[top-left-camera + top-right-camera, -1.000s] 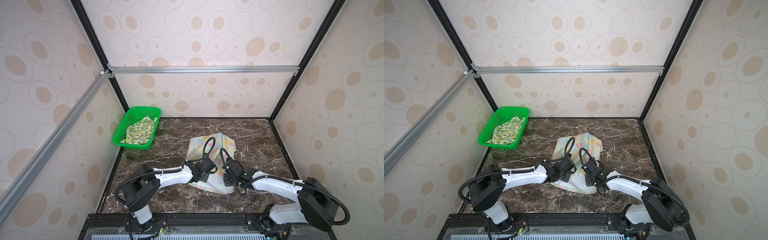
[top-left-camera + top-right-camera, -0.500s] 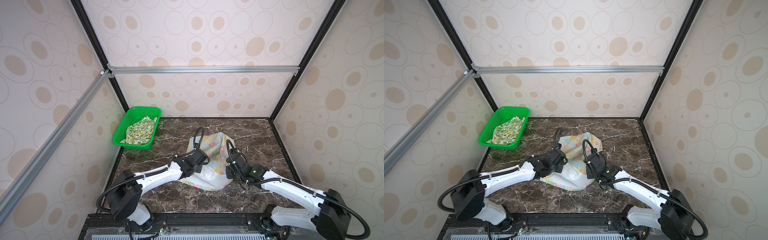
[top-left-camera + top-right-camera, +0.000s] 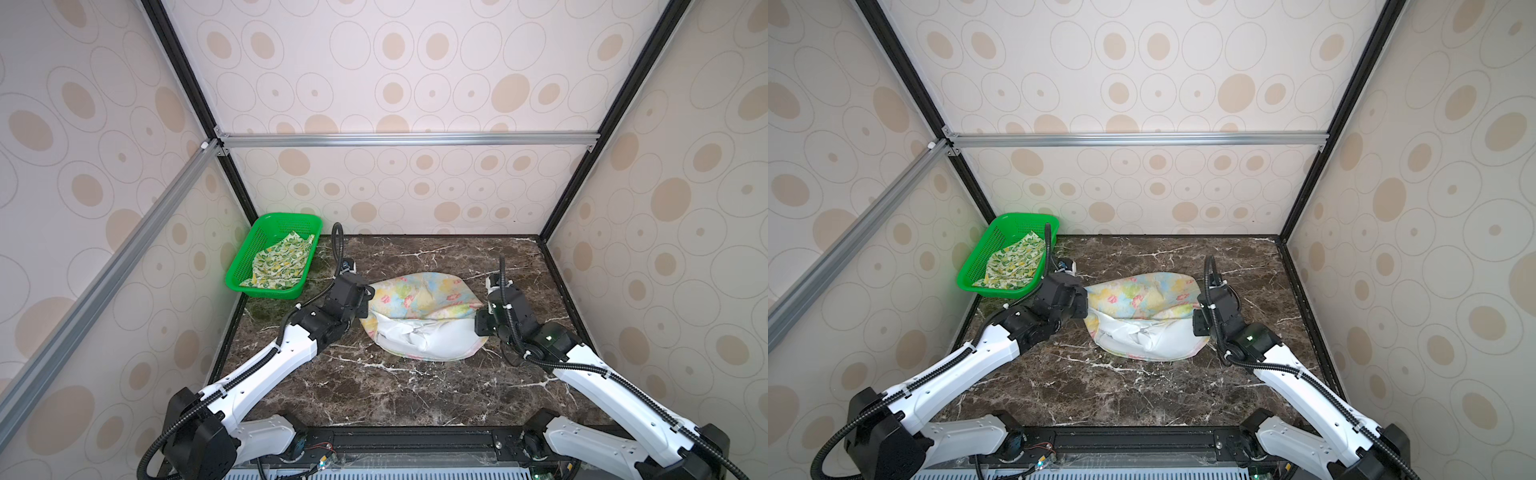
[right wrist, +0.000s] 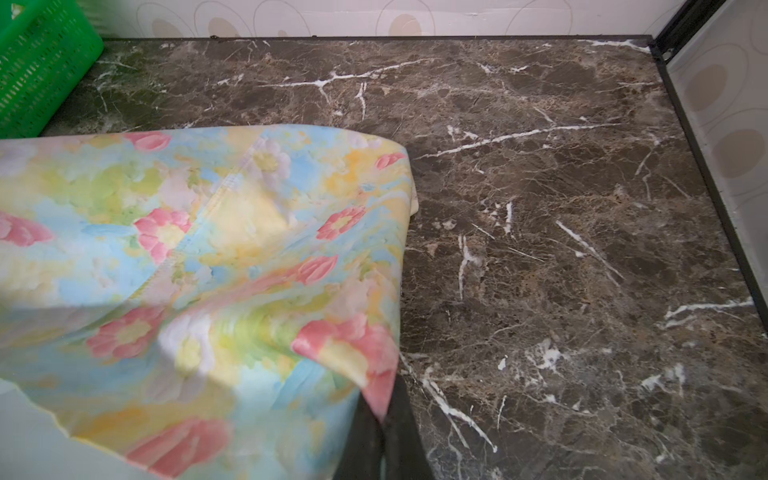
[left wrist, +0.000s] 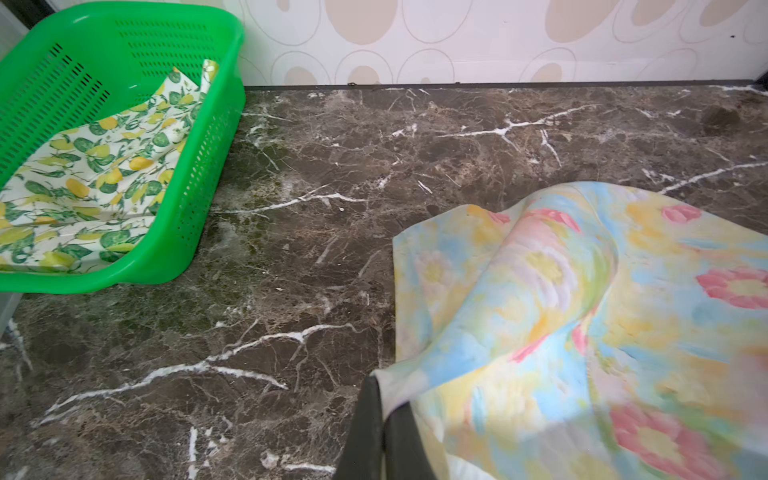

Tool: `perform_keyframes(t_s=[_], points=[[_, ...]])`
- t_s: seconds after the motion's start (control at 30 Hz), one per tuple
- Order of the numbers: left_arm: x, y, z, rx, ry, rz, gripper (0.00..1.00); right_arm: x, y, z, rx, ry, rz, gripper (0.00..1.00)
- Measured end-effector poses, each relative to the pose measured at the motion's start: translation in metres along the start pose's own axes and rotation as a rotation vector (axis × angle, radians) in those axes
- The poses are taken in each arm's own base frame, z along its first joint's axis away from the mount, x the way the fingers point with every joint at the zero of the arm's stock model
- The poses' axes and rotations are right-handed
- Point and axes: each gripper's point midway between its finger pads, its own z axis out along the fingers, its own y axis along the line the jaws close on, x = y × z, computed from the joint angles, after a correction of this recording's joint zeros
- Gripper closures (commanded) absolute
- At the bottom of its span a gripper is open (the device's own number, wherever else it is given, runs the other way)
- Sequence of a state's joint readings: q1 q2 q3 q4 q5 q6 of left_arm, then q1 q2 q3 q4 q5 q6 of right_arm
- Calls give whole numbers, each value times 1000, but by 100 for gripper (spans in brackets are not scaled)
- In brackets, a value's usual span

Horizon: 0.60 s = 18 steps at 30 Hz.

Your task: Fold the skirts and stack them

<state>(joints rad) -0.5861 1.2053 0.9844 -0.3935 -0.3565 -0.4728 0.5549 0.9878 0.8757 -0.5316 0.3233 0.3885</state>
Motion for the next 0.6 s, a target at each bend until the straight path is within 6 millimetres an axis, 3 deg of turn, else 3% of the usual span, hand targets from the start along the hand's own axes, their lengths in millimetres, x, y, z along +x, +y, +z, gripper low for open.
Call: perform_keyframes(t_s=[0.17, 0.33, 0.43, 0.6], points=[[-26, 20, -3, -32, -45, -40, 100, -33, -14, -9, -11, -52, 59, 100], [-86, 24, -22, -13, -168, -82, 100, -80, -28, -28, -22, -159, 122, 100], [-114, 25, -35, 7, -237, -102, 100, -96, -29, -36, -38, -195, 129, 100], [-140, 26, -45, 15, -289, -105, 100, -114, -23, -43, -65, -216, 117, 100]])
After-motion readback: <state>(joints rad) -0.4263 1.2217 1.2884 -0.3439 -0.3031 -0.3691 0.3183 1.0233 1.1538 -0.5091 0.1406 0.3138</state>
